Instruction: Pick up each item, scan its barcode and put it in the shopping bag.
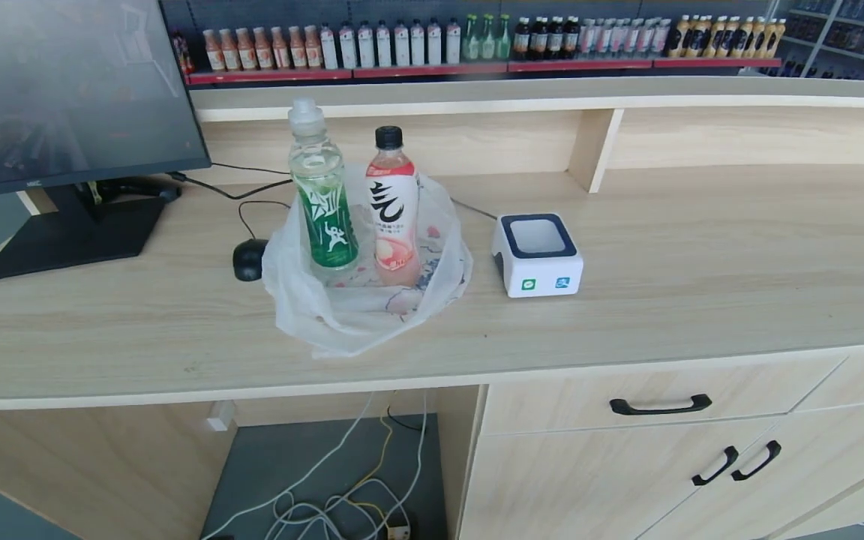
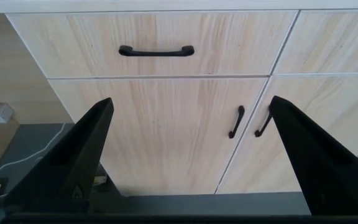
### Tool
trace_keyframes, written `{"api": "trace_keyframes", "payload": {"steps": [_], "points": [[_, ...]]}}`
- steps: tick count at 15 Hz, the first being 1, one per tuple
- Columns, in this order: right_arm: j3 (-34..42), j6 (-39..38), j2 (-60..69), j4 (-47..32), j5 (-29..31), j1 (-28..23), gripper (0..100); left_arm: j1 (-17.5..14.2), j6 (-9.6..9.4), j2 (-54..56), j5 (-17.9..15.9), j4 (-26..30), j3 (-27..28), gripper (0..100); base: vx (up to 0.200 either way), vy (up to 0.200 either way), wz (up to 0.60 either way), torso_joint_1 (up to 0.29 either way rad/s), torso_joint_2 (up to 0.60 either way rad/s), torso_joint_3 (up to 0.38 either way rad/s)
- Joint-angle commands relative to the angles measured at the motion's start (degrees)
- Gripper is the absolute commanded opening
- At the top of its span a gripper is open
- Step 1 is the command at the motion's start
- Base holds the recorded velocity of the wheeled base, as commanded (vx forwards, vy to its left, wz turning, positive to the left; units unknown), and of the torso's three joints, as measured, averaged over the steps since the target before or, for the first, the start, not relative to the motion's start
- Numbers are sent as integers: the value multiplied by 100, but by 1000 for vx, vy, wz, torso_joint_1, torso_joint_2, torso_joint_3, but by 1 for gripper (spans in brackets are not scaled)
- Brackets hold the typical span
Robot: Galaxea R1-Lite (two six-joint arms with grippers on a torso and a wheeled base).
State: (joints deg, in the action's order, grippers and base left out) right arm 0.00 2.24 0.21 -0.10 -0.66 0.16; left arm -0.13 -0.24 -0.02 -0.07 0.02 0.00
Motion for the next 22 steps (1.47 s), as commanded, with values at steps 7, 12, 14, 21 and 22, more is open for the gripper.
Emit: {"api": "trace_keyframes", "payload": {"steps": [7, 12, 14, 21, 22], "points": [[0, -13, -21, 1, -4, 2, 100, -4, 7, 2, -1, 6, 0, 100, 0, -200, 0, 2, 9, 5], [0, -5, -21, 1, -4, 2, 100, -4, 7, 2, -1, 6, 0, 100, 0, -80, 0, 0, 1, 0], [0, 4, -21, 1, -4, 2, 100, -4, 7, 2, -1, 6, 0, 100, 0, 0, 0, 0, 0, 0], [0, 4, -21, 1, -4, 2, 100, -4, -2, 2, -1, 6, 0, 100, 0, 0, 0, 0, 0, 0], [0, 4, -21, 1, -4, 2, 100, -4, -2, 2, -1, 6, 0, 100, 0, 0, 0, 0, 0, 0]]}}
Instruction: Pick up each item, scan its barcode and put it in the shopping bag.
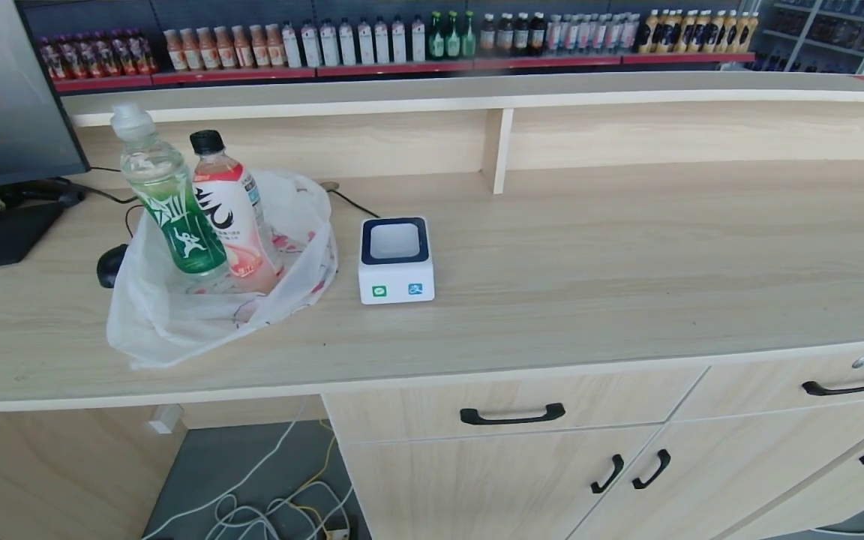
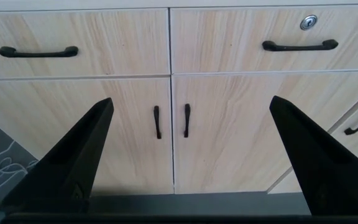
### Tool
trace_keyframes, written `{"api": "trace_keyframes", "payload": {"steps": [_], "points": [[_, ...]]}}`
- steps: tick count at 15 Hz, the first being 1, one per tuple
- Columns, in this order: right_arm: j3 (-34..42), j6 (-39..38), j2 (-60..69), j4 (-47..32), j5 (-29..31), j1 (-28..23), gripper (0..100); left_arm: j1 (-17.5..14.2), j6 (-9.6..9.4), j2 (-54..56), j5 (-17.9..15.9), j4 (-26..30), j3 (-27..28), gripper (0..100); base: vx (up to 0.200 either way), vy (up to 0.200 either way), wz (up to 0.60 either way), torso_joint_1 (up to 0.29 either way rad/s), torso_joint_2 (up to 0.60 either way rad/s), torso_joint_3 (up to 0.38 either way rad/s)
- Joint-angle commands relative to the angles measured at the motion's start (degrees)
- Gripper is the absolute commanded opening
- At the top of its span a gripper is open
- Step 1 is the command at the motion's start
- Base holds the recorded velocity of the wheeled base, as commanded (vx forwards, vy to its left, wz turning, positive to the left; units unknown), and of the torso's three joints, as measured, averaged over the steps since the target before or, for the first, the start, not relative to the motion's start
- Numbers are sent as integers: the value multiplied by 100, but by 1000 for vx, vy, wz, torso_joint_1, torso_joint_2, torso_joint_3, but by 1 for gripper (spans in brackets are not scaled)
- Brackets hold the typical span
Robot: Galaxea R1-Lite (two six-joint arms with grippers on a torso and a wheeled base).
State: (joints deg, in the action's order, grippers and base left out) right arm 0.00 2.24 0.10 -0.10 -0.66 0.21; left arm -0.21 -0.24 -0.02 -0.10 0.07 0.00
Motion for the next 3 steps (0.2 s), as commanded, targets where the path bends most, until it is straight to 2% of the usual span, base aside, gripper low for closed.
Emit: {"api": "trace_keyframes", "payload": {"steps": [1, 3], "points": [[0, 4, -10, 1, -4, -3, 100, 3, -2, 2, 1, 1, 0, 100, 0, 0, 0, 0, 0, 0], [0, 22, -10, 1, -4, -3, 100, 3, -2, 2, 1, 1, 0, 100, 0, 0, 0, 0, 0, 0]]}}
